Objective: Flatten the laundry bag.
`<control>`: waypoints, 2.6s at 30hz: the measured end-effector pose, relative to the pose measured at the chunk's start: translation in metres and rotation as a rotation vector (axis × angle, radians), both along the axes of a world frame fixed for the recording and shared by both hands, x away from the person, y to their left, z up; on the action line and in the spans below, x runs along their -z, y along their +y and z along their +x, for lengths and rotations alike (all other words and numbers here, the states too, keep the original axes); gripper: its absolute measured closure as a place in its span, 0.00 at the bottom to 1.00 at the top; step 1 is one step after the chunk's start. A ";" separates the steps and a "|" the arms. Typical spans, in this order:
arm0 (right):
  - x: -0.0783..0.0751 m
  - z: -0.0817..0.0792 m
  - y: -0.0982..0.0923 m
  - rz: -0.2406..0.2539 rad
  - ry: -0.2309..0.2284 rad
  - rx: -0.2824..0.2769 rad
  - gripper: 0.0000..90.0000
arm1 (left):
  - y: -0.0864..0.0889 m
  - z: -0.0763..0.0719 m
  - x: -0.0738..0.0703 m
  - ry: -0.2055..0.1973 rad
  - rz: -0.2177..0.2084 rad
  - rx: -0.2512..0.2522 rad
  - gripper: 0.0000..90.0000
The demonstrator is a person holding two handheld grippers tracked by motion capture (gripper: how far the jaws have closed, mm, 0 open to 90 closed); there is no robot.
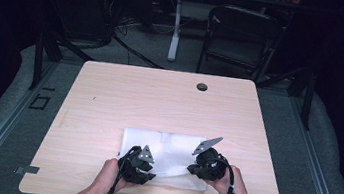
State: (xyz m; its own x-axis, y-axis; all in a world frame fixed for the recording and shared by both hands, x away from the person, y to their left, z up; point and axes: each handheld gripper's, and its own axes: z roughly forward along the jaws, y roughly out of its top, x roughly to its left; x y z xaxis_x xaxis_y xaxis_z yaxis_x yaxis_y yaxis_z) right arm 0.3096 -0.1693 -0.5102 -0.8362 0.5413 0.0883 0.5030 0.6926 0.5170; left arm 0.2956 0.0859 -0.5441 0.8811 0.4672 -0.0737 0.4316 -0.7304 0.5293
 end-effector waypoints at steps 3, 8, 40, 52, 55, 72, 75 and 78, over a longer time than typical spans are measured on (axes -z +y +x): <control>0.000 0.001 0.000 -0.002 0.000 0.000 0.98 | 0.000 -0.001 0.000 0.000 -0.003 0.000 0.89; 0.000 0.001 0.000 -0.001 -0.001 0.005 0.98 | 0.001 -0.001 -0.001 -0.011 -0.019 -0.006 0.98; -0.026 -0.013 -0.017 0.096 -0.084 0.041 0.91 | 0.007 0.020 -0.043 -0.056 -0.090 -0.166 1.00; 0.009 -0.035 0.015 -0.013 -0.120 -0.080 1.00 | 0.009 0.027 -0.051 -0.048 -0.085 -0.207 1.00; 0.022 -0.033 0.019 -0.035 -0.127 -0.073 1.00 | 0.008 0.029 -0.053 -0.049 -0.086 -0.210 1.00; 0.047 -0.023 0.026 -0.139 -0.079 -0.093 1.00 | 0.006 0.042 -0.069 -0.075 -0.062 -0.219 1.00; 0.046 -0.023 0.025 -0.145 -0.073 -0.099 1.00 | 0.006 0.046 -0.074 -0.085 -0.061 -0.218 1.00; 0.046 -0.023 0.023 -0.147 -0.068 -0.103 1.00 | 0.005 0.050 -0.081 -0.103 -0.059 -0.227 1.00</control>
